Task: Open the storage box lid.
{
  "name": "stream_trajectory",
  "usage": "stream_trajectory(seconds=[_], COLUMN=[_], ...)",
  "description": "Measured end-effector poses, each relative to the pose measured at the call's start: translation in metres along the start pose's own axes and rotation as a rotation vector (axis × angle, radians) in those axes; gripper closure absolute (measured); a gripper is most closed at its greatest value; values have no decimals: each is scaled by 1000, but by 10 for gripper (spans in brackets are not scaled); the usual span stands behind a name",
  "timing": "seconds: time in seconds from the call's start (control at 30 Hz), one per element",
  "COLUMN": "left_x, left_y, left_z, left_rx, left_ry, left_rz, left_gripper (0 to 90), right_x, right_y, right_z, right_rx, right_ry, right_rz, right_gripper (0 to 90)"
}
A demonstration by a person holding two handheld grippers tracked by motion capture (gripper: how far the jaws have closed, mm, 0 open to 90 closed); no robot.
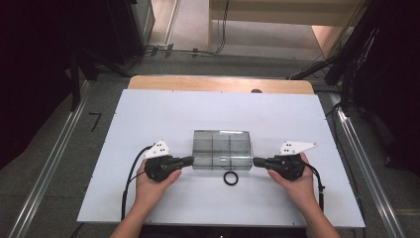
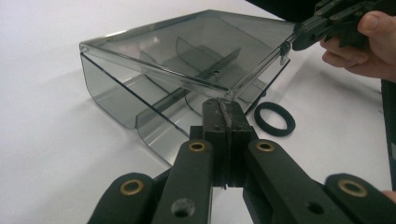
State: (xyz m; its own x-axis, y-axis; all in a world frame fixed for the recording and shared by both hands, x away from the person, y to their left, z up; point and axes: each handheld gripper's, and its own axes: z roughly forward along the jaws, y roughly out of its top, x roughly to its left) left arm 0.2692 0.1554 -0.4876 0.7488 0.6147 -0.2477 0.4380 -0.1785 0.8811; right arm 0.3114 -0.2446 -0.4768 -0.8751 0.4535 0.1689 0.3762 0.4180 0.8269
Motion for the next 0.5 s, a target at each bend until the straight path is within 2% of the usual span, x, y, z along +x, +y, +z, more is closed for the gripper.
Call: stream_trajectory(seconds=[0.3,0.5], left_x=[-1,-1], left_y=[5,12], left_z=[-3,-4], left_rx=[-60,-88], left_ry=[-3,0], left_rz=[2,21], left_gripper=[900,900], right_x=[6,7], right_y=[10,18], right_z=[-2,-3], right_rx=[-31,-55], right_ry=[-4,-13], right_rz=[-5,1], right_gripper=[880,880])
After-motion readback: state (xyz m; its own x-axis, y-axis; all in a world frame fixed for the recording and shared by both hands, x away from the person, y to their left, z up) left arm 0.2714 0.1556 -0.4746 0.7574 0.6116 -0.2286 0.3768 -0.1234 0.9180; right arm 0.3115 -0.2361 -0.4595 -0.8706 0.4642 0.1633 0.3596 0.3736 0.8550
